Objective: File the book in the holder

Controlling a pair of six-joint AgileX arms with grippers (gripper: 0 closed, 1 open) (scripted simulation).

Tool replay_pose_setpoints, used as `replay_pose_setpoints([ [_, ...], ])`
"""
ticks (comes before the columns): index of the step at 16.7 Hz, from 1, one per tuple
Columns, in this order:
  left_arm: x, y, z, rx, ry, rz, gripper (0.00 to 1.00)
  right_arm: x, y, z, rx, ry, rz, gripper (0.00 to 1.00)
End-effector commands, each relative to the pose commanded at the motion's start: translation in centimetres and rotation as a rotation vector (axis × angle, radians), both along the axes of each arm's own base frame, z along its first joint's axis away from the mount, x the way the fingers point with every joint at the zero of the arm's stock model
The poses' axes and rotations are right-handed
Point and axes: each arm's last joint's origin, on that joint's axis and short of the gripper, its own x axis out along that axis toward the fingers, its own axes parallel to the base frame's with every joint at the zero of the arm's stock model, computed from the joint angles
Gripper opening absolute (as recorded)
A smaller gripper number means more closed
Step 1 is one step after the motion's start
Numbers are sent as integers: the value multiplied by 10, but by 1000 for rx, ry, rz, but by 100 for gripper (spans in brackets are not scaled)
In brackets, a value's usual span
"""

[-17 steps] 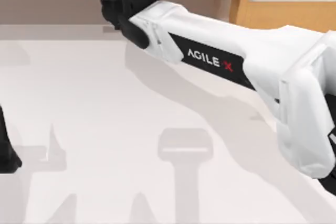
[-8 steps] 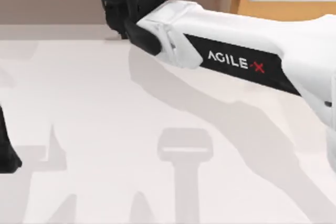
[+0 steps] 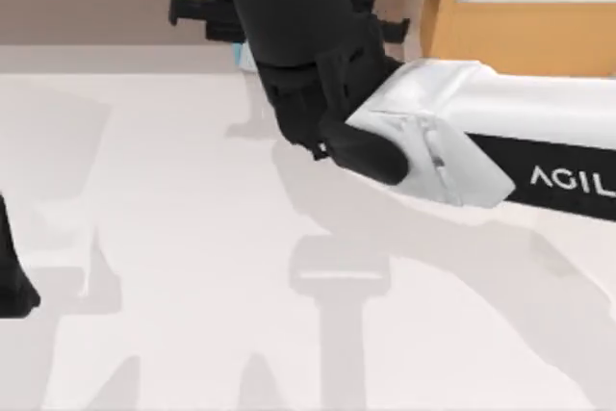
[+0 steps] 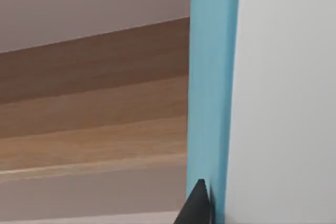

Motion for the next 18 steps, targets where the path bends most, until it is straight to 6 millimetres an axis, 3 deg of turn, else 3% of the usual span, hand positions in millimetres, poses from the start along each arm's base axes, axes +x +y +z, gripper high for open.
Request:
replay_pose_setpoints([
  [4, 0, 0, 0, 0, 0, 0, 100, -24, -58, -23, 76, 120, -16, 0],
  [7, 0, 0, 0, 0, 0, 0, 100, -28, -111, -42, 178, 207, -77, 0],
  [12, 0, 0, 0, 0, 0, 0, 100, -11, -212, -61, 472, 276, -269, 0],
  [18, 0, 0, 0, 0, 0, 0, 100, 9, -339, -73, 881, 238, -488, 0],
])
